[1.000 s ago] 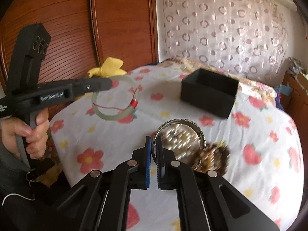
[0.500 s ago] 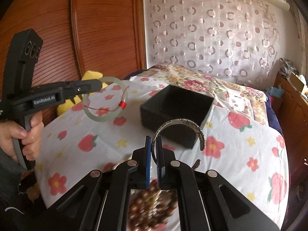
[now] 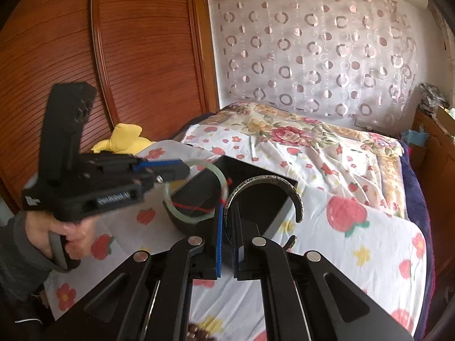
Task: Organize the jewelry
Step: 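Carry both bangles into the black box and open both grippers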
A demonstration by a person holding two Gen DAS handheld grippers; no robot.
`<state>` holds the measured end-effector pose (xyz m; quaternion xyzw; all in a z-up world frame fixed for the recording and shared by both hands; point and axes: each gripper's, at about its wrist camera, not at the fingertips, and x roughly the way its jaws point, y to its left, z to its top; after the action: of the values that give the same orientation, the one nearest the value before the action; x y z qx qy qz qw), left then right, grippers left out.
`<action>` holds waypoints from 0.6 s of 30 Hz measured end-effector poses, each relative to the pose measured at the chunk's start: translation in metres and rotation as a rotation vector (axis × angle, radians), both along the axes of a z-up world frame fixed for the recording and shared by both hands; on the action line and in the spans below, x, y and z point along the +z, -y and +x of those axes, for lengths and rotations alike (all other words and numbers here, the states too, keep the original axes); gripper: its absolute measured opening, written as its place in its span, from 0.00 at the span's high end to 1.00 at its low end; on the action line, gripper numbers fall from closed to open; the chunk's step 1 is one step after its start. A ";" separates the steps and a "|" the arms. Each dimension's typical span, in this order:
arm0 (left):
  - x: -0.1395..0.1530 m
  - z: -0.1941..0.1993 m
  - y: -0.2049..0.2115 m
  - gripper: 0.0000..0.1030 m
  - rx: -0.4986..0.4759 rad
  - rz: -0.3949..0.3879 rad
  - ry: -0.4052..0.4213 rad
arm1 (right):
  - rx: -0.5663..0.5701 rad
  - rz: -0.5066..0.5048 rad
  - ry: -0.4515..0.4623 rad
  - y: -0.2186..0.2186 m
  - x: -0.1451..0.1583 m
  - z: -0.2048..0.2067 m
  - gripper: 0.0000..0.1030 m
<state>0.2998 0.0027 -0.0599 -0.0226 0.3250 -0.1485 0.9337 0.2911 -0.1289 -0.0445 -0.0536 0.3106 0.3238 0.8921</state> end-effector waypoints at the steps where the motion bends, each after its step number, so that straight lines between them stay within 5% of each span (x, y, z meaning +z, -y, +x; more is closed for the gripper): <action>1: -0.002 0.003 -0.001 0.92 -0.001 0.000 -0.008 | 0.005 0.001 -0.002 -0.001 -0.001 0.002 0.94; 18: -0.001 0.016 -0.012 0.90 0.002 -0.001 -0.019 | 0.088 -0.032 -0.074 -0.026 -0.027 0.046 0.94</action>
<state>0.3154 0.0142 -0.0613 -0.0249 0.3337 -0.1473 0.9308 0.3373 -0.1024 -0.0716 -0.0696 0.3460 0.3594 0.8639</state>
